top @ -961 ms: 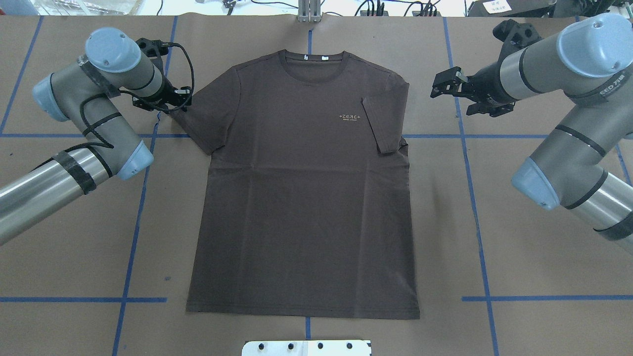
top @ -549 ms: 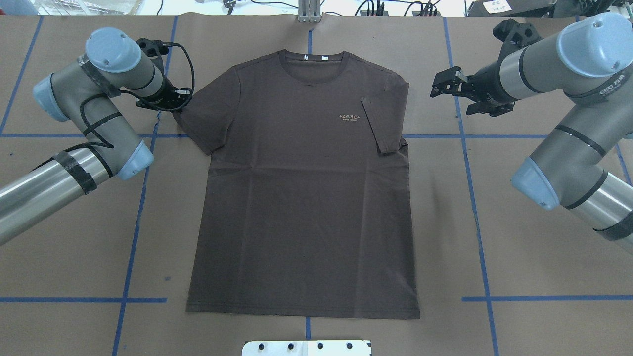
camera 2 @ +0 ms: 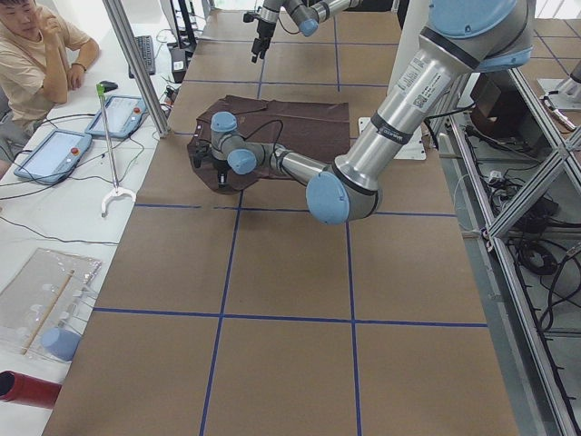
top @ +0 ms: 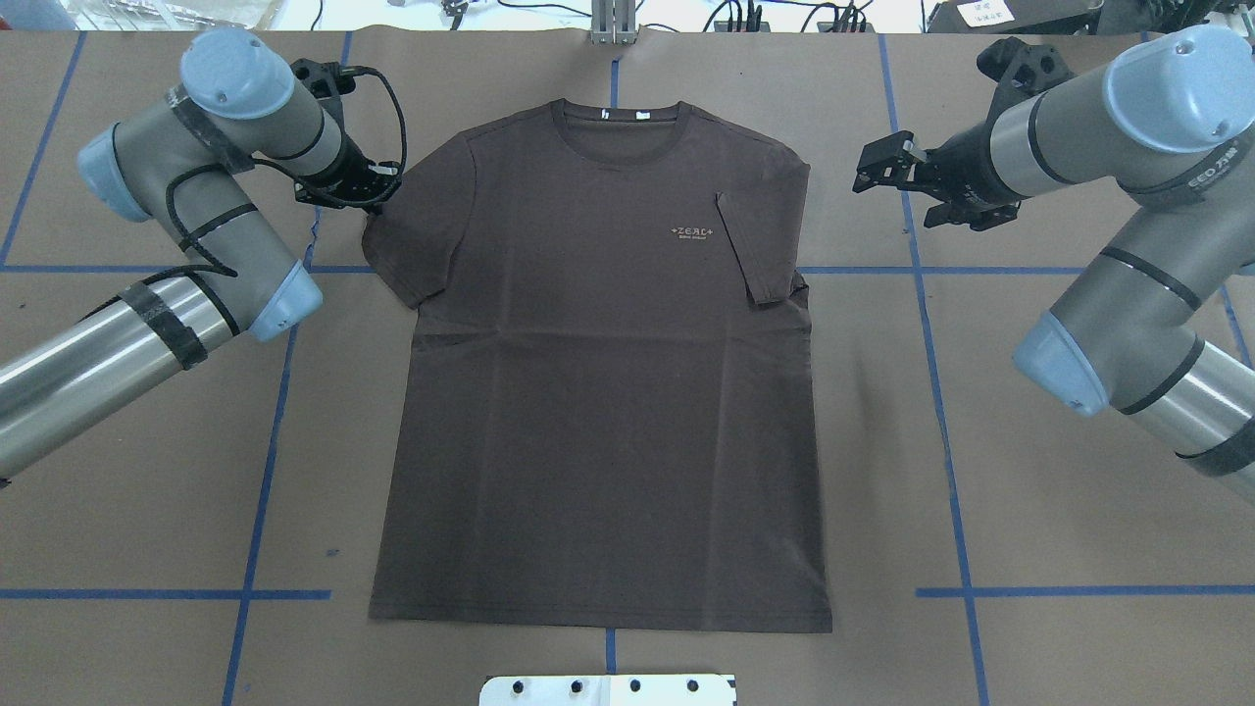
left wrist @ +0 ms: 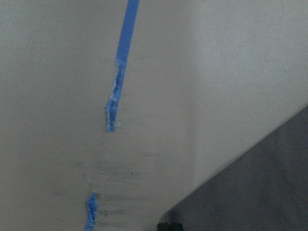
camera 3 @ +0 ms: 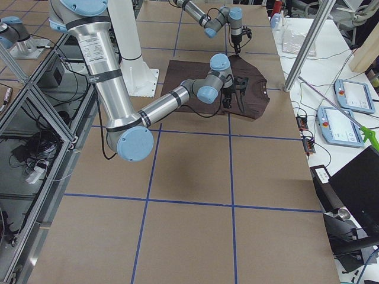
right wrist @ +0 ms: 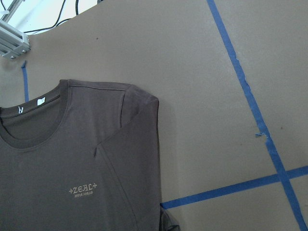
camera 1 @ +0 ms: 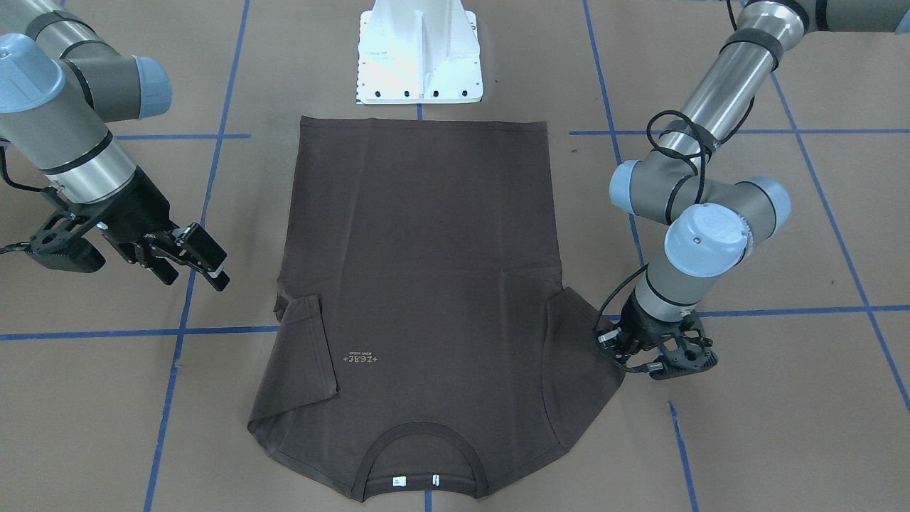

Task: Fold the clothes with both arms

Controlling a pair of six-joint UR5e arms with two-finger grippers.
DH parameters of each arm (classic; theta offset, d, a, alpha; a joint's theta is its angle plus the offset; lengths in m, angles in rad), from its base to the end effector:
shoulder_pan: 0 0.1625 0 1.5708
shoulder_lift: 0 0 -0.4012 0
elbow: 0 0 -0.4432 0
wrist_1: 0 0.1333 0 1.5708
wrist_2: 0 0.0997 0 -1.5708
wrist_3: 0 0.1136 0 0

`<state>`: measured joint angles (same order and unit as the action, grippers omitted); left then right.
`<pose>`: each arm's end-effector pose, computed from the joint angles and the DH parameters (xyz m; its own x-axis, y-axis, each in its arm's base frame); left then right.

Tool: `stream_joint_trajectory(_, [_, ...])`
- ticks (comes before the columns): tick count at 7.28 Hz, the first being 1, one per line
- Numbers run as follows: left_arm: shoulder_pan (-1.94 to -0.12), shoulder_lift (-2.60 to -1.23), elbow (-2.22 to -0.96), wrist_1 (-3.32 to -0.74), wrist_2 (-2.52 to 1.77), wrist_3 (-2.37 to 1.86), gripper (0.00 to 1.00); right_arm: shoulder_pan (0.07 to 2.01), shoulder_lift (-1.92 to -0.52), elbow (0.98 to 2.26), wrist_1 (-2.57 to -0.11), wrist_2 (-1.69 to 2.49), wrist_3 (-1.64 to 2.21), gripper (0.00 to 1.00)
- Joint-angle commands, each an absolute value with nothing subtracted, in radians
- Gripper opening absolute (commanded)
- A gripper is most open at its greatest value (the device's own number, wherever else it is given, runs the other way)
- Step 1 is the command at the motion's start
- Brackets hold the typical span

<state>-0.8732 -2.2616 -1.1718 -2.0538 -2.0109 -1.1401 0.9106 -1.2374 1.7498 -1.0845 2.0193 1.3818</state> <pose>0.4638 -0.6855 0.3479 0.6266 -0.1596 -0.7628 0.2644 0.9643 0.0155 -0.3369 -0.5710 0.2959 0.4178 0.2621 0.8699 -0.4171 0.9060 -0.0726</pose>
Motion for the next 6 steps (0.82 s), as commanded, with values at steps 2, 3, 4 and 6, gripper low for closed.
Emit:
stream_joint_trajectory(2, [-0.853, -2.385, -1.175, -1.986, -2.031, -1.302, 0.0, 0.907, -1.23, 1.743, -1.085, 2.019, 1.385, 1.0])
stream_joint_trajectory(3, [-0.797, -2.39, -1.174, -1.994, -2.023, -1.336, 0.0, 0.904, -1.23, 1.738, -1.085, 2.019, 1.385, 1.0])
stream_joint_trajectory(4, [-0.793, -2.402, -1.161, -1.999, -2.022, -1.342, 0.0, 0.9, -1.236, 1.735, -1.083, 2.017, 1.381, 1.0])
stream_joint_trajectory(6, [-0.792, -2.43, -1.065, -2.098, -1.984, -1.345, 0.0, 0.899, -1.236, 1.735, -1.085, 2.019, 1.379, 1.0])
